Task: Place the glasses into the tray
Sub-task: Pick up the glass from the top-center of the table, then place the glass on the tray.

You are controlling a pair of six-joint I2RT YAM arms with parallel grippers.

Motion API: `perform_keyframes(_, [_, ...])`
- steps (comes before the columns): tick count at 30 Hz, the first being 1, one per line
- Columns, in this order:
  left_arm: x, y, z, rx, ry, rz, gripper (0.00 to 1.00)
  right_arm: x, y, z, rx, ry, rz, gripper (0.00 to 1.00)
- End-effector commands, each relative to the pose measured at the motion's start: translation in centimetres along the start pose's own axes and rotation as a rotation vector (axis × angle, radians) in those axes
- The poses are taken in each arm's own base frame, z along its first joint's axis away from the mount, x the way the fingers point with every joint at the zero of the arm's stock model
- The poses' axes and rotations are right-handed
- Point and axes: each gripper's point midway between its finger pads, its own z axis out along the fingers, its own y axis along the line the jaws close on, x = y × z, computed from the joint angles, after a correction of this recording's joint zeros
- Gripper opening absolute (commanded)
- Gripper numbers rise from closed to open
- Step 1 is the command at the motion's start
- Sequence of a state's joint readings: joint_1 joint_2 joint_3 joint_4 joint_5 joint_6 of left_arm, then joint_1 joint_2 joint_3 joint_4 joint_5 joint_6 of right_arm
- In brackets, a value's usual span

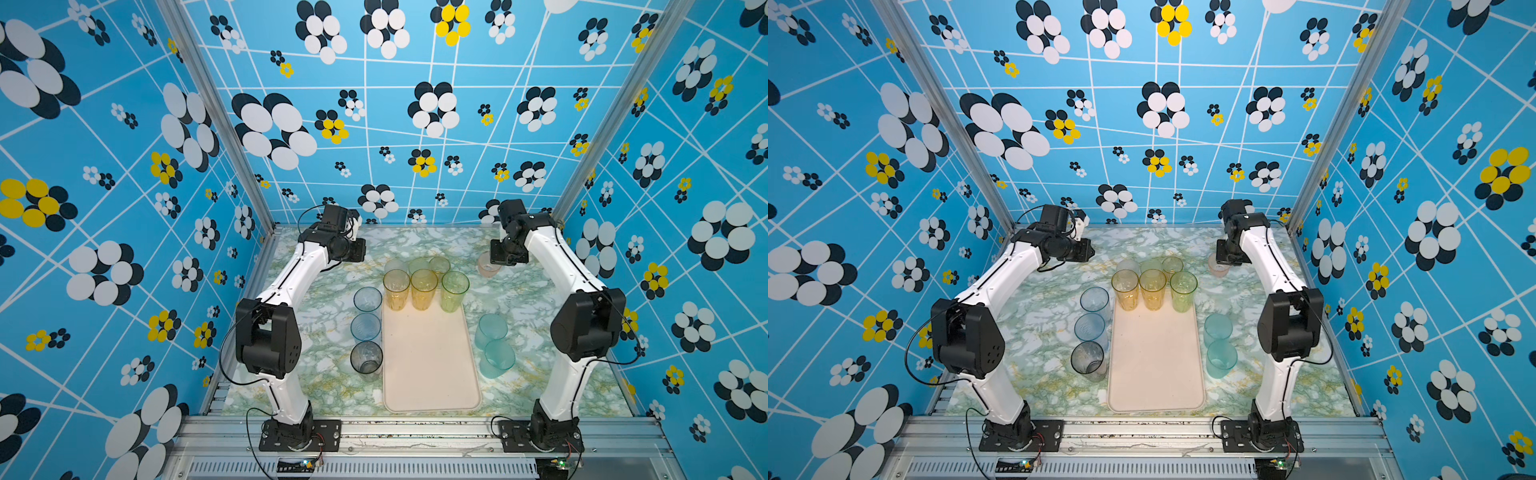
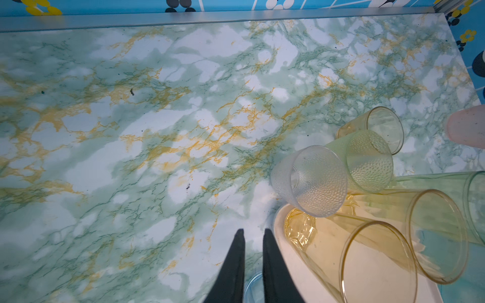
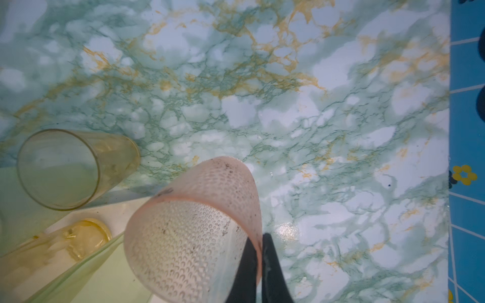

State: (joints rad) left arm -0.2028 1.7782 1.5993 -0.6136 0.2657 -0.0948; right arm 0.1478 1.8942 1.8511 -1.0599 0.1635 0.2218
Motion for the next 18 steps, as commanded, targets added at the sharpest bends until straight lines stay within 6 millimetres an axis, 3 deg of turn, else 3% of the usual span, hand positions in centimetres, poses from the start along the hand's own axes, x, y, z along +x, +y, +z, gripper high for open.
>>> perform_keyframes(1, [-1.0, -0.2, -2.3, 0.000, -0.064, -0.008, 0.17, -0.3, -1.2, -4.4, 0.012, -0.102, 0.018, 0.00])
perform_keyframes(5, [-1.0, -0.6, -3.9, 0.002, -0.098, -0.012, 0.17, 0.5, -1.8, -9.8, -0.035, -0.211, 0.012, 0.00])
perform_keyframes(9, [-0.7, -1.2, -5.0, 0.017, -0.131, -0.014, 0.17, 2.4, -1.1, -13.8, -0.116, -0.297, -0.043, 0.00])
perform_keyframes(14, [0.0, -2.2, -5.5, 0.036, -0.150, -0.003, 0.17, 6.7, 2.0, -17.9, -0.213, -0.357, -0.205, 0.00])
perform_keyframes(18, [-0.1, -3.1, -6.0, 0.044, -0.163, 0.029, 0.17, 11.5, 5.5, -18.9, -0.334, -0.313, -0.351, 0.00])
